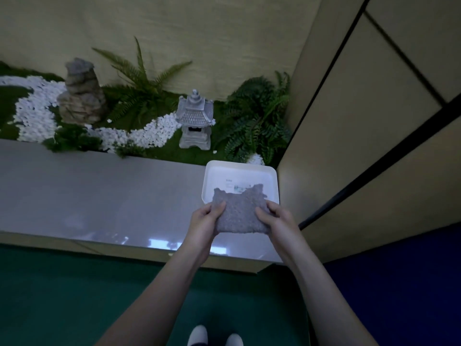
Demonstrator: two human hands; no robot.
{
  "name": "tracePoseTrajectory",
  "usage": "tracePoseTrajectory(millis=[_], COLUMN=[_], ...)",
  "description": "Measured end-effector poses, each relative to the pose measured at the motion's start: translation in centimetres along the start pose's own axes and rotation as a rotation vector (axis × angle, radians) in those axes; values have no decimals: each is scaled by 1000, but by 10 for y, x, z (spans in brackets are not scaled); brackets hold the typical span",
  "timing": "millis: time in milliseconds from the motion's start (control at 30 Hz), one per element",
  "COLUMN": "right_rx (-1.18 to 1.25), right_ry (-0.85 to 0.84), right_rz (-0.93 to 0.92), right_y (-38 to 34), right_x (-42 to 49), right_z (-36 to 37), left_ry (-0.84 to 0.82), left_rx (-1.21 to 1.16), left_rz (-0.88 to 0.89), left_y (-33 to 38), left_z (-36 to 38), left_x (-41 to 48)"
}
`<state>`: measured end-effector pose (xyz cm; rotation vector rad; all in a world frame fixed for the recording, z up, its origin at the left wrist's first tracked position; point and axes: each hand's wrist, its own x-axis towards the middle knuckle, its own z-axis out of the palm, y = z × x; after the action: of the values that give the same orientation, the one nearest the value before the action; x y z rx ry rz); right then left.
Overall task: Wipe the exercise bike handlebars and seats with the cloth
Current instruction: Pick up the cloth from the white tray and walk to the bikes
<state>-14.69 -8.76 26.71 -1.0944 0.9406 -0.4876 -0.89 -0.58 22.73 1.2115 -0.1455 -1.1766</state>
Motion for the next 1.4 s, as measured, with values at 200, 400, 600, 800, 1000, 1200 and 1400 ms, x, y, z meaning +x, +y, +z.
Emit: tracePoseTrajectory(millis=[200, 400, 600, 800, 1000, 1200, 1400], right_rx=[-234, -412, -274, -343, -405, -518, -715], right_ry=[113, 48, -89, -165, -348, -561, -763], right_rz=[-129, -339, -255, -186, -124, -174, -312], right_y=[6, -3, -7, 8, 30, 28, 37], right_x=[-23, -40, -42, -40, -42, -56, -88], right_z=[30, 78, 108, 119, 98, 77, 83], left_ry=[160, 90, 23, -26, 187, 671, 984], left_rx=[490, 597, 540, 585, 487, 759, 828], left_rz=[319, 387, 347, 341, 274, 298, 234], left_y=[20, 38, 55, 55, 21, -30, -85], left_z=[-7, -23, -42, -60, -55, -51, -54], left_x=[-39, -61, -87, -124, -161, -204, -274])
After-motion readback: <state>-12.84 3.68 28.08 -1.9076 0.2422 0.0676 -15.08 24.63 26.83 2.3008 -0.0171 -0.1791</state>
